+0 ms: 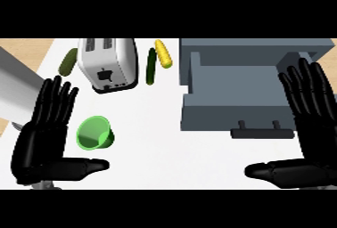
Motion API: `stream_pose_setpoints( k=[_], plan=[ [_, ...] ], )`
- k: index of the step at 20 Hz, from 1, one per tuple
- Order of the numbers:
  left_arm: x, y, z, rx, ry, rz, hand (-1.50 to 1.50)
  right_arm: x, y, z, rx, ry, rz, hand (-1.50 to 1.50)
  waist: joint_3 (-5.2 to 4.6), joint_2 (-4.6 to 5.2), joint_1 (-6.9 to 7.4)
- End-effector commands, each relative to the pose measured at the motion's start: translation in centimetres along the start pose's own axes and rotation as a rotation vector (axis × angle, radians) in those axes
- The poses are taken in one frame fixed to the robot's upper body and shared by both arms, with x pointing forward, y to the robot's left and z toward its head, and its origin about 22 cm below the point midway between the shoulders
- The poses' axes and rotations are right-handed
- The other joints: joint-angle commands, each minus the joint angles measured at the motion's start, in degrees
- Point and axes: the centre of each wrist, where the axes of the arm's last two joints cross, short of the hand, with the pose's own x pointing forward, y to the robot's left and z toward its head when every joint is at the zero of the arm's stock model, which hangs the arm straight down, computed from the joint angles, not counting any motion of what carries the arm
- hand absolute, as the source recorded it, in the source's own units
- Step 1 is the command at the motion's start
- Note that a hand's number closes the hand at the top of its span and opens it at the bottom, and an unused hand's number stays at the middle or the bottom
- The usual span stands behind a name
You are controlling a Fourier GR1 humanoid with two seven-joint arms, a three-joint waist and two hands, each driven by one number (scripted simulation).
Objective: Pick up the cup, place it into the drawer and close the drawer
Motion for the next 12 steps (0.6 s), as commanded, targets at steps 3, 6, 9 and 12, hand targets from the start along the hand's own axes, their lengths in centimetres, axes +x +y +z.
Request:
stream_pose_setpoints(
  k=[3,6,9,12],
  plan=[
    [-3.5,0.3,1.6,0.035,0.049,-0.046,-1.50,1.4,0.8,0.8,0.005,-0.006,-0.010,-1.50,-0.01,-0.01,-0.14],
    [-2.6,1.7,2.0,0.046,0.085,-0.033,-1.50,0.9,1.7,0.1,-0.005,-0.003,0.001,-1.50,-0.01,-0.01,0.02],
    [-3.9,1.9,2.8,0.102,0.104,-0.060,-1.50,0.9,0.8,-0.2,0.016,0.005,0.005,-1.50,-0.01,-0.01,0.03],
    [-7.3,5.3,2.8,0.111,0.115,-0.064,-1.50,-0.3,0.7,1.1,0.019,0.005,0.008,-1.50,-0.02,0.06,-0.19]
  ],
)
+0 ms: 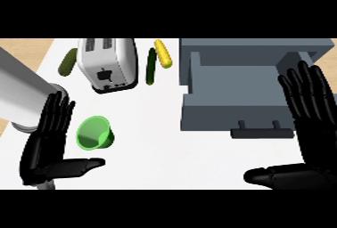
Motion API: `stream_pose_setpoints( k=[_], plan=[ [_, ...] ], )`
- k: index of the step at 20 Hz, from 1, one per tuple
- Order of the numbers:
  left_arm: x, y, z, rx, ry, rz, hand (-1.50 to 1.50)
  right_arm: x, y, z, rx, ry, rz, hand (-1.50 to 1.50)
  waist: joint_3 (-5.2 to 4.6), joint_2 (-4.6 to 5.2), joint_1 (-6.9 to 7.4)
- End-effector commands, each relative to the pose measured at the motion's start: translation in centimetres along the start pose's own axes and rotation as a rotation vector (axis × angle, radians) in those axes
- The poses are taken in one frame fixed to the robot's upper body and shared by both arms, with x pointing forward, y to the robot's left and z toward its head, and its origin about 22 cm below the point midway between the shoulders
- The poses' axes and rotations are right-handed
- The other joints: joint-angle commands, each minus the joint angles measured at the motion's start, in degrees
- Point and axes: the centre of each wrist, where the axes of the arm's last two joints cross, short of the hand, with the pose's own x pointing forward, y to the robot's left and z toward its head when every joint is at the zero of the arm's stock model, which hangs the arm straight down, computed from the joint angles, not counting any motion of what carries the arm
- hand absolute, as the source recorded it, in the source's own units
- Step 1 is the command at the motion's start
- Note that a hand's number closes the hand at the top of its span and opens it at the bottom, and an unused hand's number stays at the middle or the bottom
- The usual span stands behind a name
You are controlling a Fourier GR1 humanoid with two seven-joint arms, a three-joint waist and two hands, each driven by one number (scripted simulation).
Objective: Pick up the cup, place it into the drawer and close the drawer
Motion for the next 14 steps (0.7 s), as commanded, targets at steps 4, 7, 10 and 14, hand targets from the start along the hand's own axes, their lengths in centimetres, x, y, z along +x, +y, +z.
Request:
stream_pose_setpoints(
  k=[4,7,10,14],
  plan=[
    [-2.6,2.1,0.4,0.025,0.044,-0.029,-1.50,0.5,1.7,-2.0,0.010,-0.013,0.015,-1.50,0.00,0.01,0.14],
    [-4.3,2.3,0.9,0.025,0.056,-0.015,-1.50,-0.6,-0.1,-0.5,0.011,0.002,0.014,-1.50,0.00,0.01,0.03],
    [-6.3,3.9,0.5,0.022,0.073,-0.011,-1.50,0.2,-0.8,1.9,0.010,-0.013,0.000,-1.50,0.00,0.02,-0.28],
    [-7.2,5.1,0.6,0.035,0.068,-0.035,-1.50,3.0,-1.1,-0.6,0.014,-0.005,-0.008,-1.50,-0.02,0.00,-0.14]
  ],
)
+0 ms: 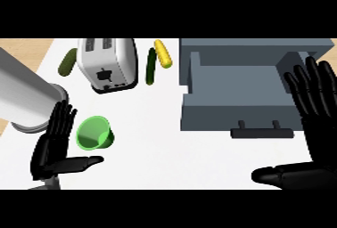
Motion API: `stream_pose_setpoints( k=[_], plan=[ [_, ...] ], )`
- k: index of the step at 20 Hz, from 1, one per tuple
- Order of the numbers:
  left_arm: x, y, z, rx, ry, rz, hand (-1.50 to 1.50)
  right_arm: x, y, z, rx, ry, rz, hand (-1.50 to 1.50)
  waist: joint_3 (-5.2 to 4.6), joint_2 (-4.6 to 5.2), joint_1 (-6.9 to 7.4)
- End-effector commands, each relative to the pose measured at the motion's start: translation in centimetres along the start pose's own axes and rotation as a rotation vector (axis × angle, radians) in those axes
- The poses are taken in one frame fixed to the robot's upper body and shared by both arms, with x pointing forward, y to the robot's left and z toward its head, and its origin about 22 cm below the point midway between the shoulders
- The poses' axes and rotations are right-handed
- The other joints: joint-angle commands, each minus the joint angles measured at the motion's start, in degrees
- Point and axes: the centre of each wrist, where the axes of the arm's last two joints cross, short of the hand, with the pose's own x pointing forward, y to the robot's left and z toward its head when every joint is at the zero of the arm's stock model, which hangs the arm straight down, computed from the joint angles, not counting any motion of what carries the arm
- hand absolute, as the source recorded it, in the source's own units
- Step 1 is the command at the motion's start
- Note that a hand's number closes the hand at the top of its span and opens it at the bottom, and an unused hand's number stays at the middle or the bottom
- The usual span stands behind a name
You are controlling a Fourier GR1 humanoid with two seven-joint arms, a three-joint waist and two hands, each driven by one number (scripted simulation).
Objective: Pick up the cup, place it into the drawer and close the drawer
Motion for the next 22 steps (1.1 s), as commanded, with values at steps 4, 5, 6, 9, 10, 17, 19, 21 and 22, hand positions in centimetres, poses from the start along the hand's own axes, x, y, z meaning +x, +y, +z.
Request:
stream_pose_setpoints(
  k=[4,5,6,9,10,17,19,21,22],
  plan=[
    [-4.3,1.9,1.4,0.000,0.031,0.023,-1.50,-0.3,1.9,-0.4,0.003,-0.022,-0.016,-1.50,-0.03,0.02,0.04],
    [-4.0,-1.8,-1.0,0.004,0.021,-0.010,-1.50,0.4,0.2,0.3,0.022,0.010,0.002,-1.50,-0.01,-0.01,-0.11],
    [-3.6,2.0,0.6,0.011,0.033,0.012,-1.50,0.5,1.5,-1.0,0.018,0.009,-0.003,-1.50,-0.01,-0.02,0.10],
    [-4.2,1.6,-0.6,0.026,0.009,0.005,-1.50,-1.6,1.6,0.1,0.007,0.010,0.001,-1.50,-0.01,-0.01,0.02],
    [-6.5,-0.5,1.4,0.032,0.010,-0.006,-1.50,0.0,1.9,0.9,0.008,0.006,-0.002,-1.50,-0.02,-0.01,-0.12],
    [-6.8,2.7,1.8,0.057,0.037,-0.008,-1.50,-0.5,-0.5,0.2,0.031,0.011,-0.014,-1.50,0.00,-0.03,0.04],
    [-8.7,1.8,1.6,0.037,0.048,-0.013,-1.50,-0.6,0.1,0.1,0.004,0.007,-0.005,-1.50,-0.02,0.01,-0.09],
    [-9.5,2.0,1.7,0.047,0.028,0.002,-1.50,0.4,0.8,0.9,0.034,-0.011,-0.005,-1.50,-0.02,0.01,-0.20],
    [-8.4,2.2,0.7,0.039,0.038,-0.008,-1.50,1.8,1.0,0.5,0.024,-0.002,-0.012,-1.50,-0.01,-0.03,-0.08]
  ],
)
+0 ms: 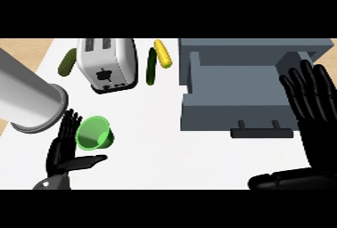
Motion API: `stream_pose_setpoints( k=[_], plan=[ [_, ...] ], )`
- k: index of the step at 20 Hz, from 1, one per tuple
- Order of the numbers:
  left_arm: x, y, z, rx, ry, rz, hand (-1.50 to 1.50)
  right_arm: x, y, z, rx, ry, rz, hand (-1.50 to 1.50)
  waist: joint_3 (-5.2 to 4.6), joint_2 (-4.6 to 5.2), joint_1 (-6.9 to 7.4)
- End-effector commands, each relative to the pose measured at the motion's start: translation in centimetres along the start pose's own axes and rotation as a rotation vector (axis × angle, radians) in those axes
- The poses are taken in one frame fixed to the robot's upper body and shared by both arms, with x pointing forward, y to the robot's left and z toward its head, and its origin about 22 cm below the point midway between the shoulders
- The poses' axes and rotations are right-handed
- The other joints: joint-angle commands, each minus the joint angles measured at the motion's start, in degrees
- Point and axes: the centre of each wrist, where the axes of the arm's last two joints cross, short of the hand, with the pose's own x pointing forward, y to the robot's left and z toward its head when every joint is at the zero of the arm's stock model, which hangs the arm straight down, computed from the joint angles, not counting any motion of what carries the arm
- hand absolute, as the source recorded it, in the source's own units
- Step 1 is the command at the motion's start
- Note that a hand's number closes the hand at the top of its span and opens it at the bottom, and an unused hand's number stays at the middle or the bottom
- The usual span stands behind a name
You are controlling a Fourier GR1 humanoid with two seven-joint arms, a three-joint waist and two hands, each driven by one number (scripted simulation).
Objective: Pick up the cup, place it into the drawer and close the drawer
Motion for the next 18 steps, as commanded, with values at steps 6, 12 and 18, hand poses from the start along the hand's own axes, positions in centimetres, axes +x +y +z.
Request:
stream_pose_setpoints(
  k=[6,12,18],
  plan=[
    [-1.4,0.7,-1.4,-0.037,0.001,0.036,-1.50,0.0,1.2,-0.9,0.001,0.014,-0.020,-1.50,-0.03,0.05,-0.07],
    [-2.1,-1.4,-0.4,-0.037,-0.012,0.065,-1.50,-1.0,-0.2,-0.6,-0.029,-0.005,-0.005,-1.50,0.01,-0.05,0.18],
    [-2.2,-1.1,-2.8,-0.026,-0.011,0.114,-1.50,0.2,-0.7,1.5,0.013,-0.002,0.001,-1.50,-0.02,0.02,-0.32]
  ],
)
